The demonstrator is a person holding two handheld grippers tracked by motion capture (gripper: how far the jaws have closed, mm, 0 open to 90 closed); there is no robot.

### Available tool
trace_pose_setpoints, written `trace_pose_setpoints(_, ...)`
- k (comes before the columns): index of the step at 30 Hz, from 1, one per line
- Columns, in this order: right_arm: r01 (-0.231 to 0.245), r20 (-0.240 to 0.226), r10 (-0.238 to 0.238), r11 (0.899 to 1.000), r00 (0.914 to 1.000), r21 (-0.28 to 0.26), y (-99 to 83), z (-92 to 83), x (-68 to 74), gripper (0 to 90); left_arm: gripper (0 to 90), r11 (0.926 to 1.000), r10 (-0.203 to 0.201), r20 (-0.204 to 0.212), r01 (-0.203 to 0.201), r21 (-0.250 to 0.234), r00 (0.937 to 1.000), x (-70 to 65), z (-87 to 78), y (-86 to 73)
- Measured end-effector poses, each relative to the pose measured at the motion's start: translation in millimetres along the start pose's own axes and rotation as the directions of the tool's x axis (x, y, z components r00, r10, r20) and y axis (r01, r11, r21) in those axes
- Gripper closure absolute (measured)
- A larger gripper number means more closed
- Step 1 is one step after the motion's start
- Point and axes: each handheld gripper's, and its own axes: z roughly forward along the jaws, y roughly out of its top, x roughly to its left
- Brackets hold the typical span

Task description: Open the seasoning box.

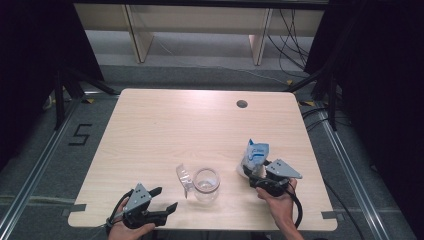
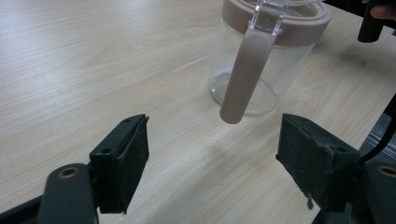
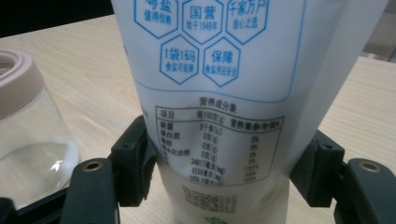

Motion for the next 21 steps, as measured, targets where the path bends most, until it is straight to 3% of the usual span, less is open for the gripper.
trace_pose_setpoints(2,-0.008,0.027,0.009,1.000,0.9996,-0.011,-0.4,0.8,3.4,34.0,24.4,0.9997,0.024,0.001,-0.024,0.003,0.9997,0.9,-0.7,0.5)
trace_pose_setpoints(6,-0.009,0.092,0.010,1.000,0.9957,-0.020,-0.2,2.3,9.8,34.1,24.3,1.0000,0.007,0.004,-0.007,0.003,1.0000,-0.3,0.0,0.0)
trace_pose_setpoints(11,-0.030,0.127,0.033,0.999,0.9913,-0.026,-1.3,3.1,17.0,34.1,24.3,0.9998,0.019,-0.006,-0.019,0.003,0.9998,0.0,-1.3,0.8)
trace_pose_setpoints(15,-0.039,0.135,0.041,0.999,0.9899,-0.018,-1.2,3.2,18.3,33.9,24.2,1.0000,0.004,0.005,-0.004,-0.006,1.0000,-0.4,-0.5,0.5)
trace_pose_setpoints(16,-0.036,0.137,0.039,0.999,0.9898,-0.022,-1.5,3.5,18.0,33.7,24.2,0.9998,0.019,0.005,-0.019,-0.006,0.9998,0.5,-1.1,0.9)
trace_pose_setpoints(18,-0.012,0.131,0.016,1.000,0.9912,-0.026,-2.0,4.0,16.6,32.1,24.1,1.0000,0.003,0.001,-0.003,-0.007,1.0000,-0.1,-1.5,0.8)
trace_pose_setpoints(21,-0.031,0.104,0.033,0.999,0.9940,-0.023,-3.8,5.0,14.8,28.3,24.0,1.0000,0.001,0.002,-0.001,-0.007,1.0000,0.3,-1.7,0.8)
